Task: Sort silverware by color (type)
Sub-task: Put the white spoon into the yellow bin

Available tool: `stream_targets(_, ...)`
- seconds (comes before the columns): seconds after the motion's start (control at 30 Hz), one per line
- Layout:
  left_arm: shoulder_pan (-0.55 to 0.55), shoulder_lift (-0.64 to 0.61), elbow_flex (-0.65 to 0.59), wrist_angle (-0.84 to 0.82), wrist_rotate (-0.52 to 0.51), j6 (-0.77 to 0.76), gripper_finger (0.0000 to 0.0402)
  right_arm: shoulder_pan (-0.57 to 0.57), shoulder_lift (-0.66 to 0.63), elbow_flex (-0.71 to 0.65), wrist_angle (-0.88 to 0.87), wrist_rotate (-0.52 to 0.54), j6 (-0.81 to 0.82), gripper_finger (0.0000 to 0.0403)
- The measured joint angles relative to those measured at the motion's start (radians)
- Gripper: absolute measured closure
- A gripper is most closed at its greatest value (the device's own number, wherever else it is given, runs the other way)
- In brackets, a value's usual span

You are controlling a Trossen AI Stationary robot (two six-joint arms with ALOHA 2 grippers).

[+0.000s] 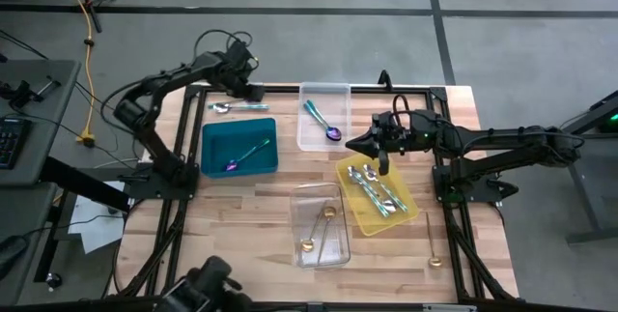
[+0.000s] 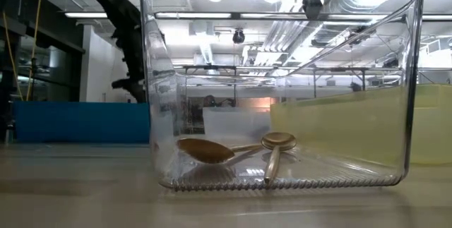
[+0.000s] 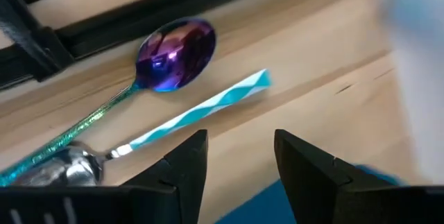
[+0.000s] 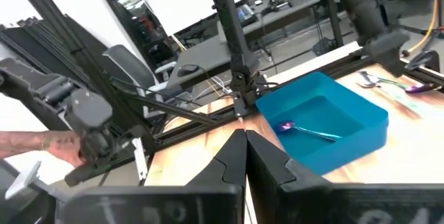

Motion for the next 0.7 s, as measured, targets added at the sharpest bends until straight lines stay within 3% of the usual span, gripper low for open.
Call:
stream_targets(0.23, 0.0, 0.103, 0.013, -0.01, -0.119, 0.16, 0.0241, 0.0, 0.0, 0.0, -0.024, 0.007, 0.018, 0.0403)
stream_targets(0.7, 0.013, 0.216, 0.013, -0.061, -0.244, 0.347, 0.0241, 0.0, 0.0, 0.0, -0.038, 0.048, 0.048, 0.0403)
